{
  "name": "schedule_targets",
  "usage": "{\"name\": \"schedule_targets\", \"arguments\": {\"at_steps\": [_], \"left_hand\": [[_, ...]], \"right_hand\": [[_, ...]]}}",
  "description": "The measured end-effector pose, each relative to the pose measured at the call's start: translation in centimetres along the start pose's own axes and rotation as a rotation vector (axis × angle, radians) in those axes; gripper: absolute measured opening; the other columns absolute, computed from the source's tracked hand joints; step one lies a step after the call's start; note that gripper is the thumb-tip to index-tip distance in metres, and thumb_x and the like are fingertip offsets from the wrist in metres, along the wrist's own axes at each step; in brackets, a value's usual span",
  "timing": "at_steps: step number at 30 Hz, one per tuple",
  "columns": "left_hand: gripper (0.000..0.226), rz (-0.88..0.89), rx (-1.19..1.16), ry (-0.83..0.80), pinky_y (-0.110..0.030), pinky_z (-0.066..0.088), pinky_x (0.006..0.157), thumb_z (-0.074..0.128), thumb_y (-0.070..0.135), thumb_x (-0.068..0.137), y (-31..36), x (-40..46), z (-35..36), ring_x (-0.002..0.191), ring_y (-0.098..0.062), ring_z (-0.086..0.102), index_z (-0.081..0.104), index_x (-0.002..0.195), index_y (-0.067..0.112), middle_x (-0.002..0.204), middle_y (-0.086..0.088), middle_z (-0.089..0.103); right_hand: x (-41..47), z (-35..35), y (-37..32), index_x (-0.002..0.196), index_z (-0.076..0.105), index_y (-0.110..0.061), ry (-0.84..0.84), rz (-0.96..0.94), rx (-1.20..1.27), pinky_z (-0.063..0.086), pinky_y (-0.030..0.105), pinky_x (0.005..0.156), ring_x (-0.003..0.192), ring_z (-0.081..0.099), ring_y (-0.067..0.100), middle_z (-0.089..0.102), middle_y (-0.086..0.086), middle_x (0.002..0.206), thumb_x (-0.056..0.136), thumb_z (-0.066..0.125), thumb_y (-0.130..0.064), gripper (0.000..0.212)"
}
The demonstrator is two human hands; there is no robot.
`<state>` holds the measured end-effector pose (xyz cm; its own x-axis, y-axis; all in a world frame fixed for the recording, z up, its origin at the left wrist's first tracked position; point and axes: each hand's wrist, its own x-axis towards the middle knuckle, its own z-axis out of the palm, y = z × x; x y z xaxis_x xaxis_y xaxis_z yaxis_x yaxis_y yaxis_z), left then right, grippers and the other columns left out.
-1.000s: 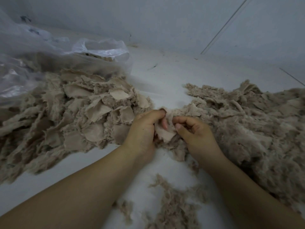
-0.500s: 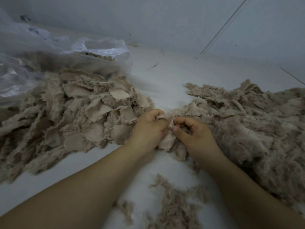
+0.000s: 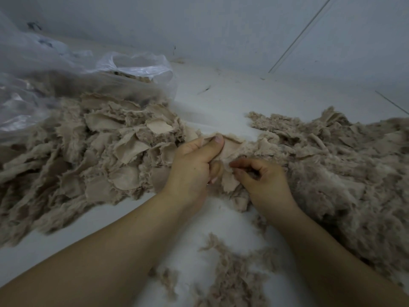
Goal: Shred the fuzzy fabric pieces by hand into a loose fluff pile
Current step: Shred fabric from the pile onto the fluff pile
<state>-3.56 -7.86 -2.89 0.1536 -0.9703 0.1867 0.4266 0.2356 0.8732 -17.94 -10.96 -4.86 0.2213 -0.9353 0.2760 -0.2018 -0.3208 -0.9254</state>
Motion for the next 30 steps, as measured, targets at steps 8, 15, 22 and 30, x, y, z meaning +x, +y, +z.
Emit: {"name": "schedule_targets", "arguments": {"at_steps": [8,15,22,30], "left_hand": [[0.037,-0.216,0.127,-0.044,-0.018,0.017,0.037,0.061,0.021,0.092,-0.76,-0.18,-0.12,0.03,-0.015,0.027,0.059,0.09,-0.016,0.035,-0.002,0.032],[0.045,-0.266,0.013,0.026,-0.018,0.024,0.037,0.059,0.032,0.095,-0.89,0.22,-0.36,0.037,-0.016,0.032,0.059,0.052,0.017,0.041,-0.003,0.035],[0.035,-0.28,0.079,-0.098,-0.017,0.023,0.037,0.067,0.038,0.079,-0.76,0.23,-0.65,0.035,-0.011,0.034,0.066,0.053,0.015,0.037,0.006,0.042],[0.038,-0.287,0.015,0.032,-0.017,0.023,0.037,0.067,0.043,0.077,-0.8,0.45,-0.58,0.033,-0.014,0.034,0.057,0.062,0.01,0.038,0.001,0.031]], "right_hand": [[0.01,-0.17,-0.1,0.094,0.07,0.003,-0.106,0.07,0.363,0.055,0.05,0.083,0.092,0.066,0.047,0.069,0.029,0.095,0.089,0.055,-0.02,0.028],[-0.12,-0.09,-0.21,0.094,0.066,0.016,-0.019,0.101,0.379,0.055,0.057,0.084,0.083,0.065,0.05,0.065,0.039,0.09,0.101,0.048,-0.007,0.03],[-0.33,-0.19,-0.78,0.096,0.067,0.016,-0.046,0.123,0.361,0.055,0.056,0.086,0.088,0.069,0.047,0.069,0.034,0.091,0.1,0.05,-0.026,0.045],[-0.09,-0.13,-0.38,0.093,0.065,0.018,-0.04,0.158,0.343,0.047,0.063,0.096,0.1,0.062,0.054,0.067,0.034,0.103,0.096,0.057,-0.004,0.024]]}}
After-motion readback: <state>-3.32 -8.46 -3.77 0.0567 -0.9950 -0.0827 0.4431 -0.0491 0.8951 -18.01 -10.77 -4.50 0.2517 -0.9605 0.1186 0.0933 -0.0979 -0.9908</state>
